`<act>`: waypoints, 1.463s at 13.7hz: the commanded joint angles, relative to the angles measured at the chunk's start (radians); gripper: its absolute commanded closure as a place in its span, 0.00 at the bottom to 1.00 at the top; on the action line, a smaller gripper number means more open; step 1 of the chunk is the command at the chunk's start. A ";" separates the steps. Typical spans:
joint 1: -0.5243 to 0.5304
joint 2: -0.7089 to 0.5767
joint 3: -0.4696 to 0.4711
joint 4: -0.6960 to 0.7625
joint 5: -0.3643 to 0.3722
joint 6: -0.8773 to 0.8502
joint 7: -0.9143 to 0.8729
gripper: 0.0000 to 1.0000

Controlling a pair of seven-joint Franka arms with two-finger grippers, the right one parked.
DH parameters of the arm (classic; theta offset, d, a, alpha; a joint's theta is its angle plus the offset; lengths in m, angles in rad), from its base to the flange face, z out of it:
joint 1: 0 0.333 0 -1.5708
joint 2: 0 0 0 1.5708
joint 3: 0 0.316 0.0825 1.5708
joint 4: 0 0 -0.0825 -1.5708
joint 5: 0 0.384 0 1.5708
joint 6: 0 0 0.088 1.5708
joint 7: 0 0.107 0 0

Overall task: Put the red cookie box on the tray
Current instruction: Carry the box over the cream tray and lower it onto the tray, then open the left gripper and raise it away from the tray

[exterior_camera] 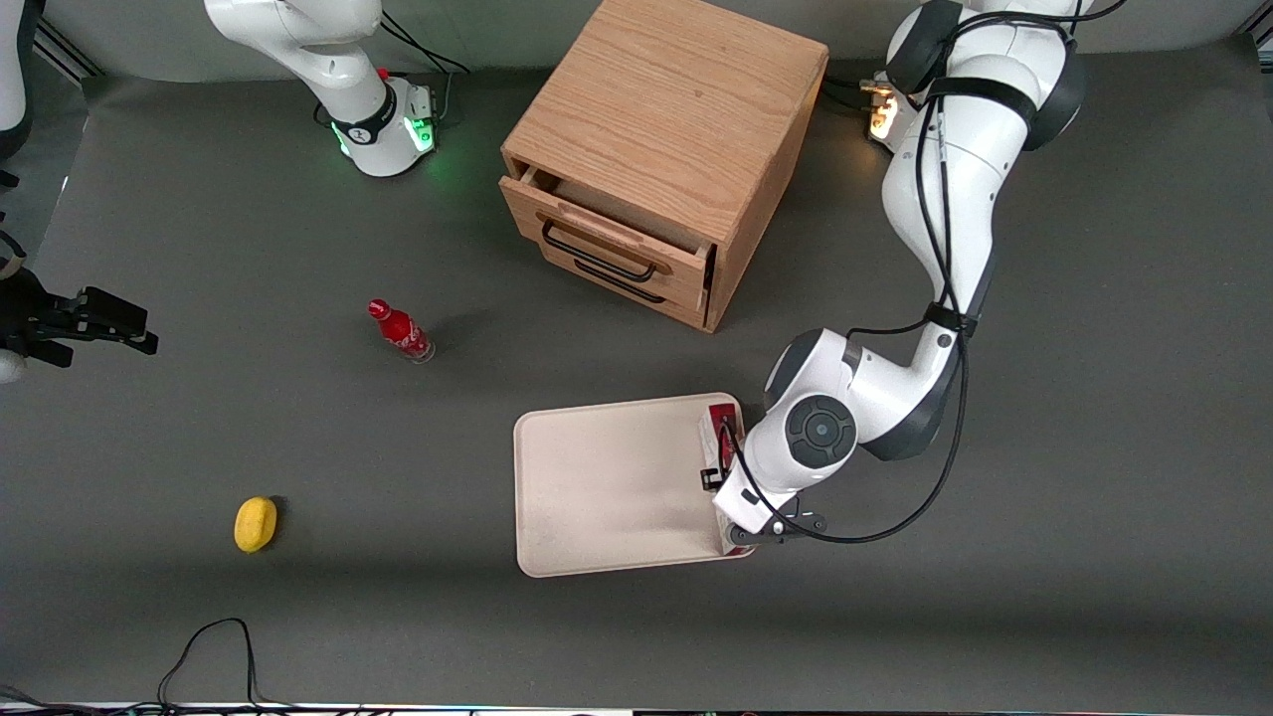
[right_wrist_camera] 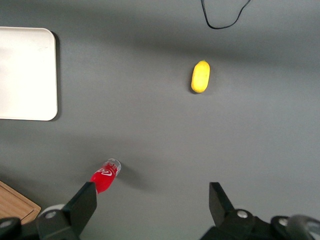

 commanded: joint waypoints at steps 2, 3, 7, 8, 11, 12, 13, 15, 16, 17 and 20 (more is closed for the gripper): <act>0.009 -0.071 0.013 -0.026 0.028 -0.050 -0.021 0.00; 0.017 -0.108 0.013 -0.037 0.028 -0.111 -0.007 0.00; 0.090 -0.335 0.011 -0.165 0.026 -0.276 0.059 0.00; 0.124 -0.428 0.011 -0.270 0.022 -0.270 0.121 0.00; 0.233 -0.711 0.011 -0.567 0.016 -0.265 0.249 0.00; 0.261 -0.792 0.012 -0.645 0.014 -0.265 0.295 0.00; 0.282 -0.864 0.019 -0.712 0.014 -0.264 0.320 0.00; 0.346 -0.979 0.025 -0.796 0.016 -0.293 0.401 0.00; 0.362 -1.021 0.043 -0.817 0.016 -0.317 0.454 0.00; 0.351 -1.053 0.095 -0.828 0.017 -0.339 0.484 0.00; 0.261 -1.086 0.236 -0.816 0.026 -0.389 0.493 0.00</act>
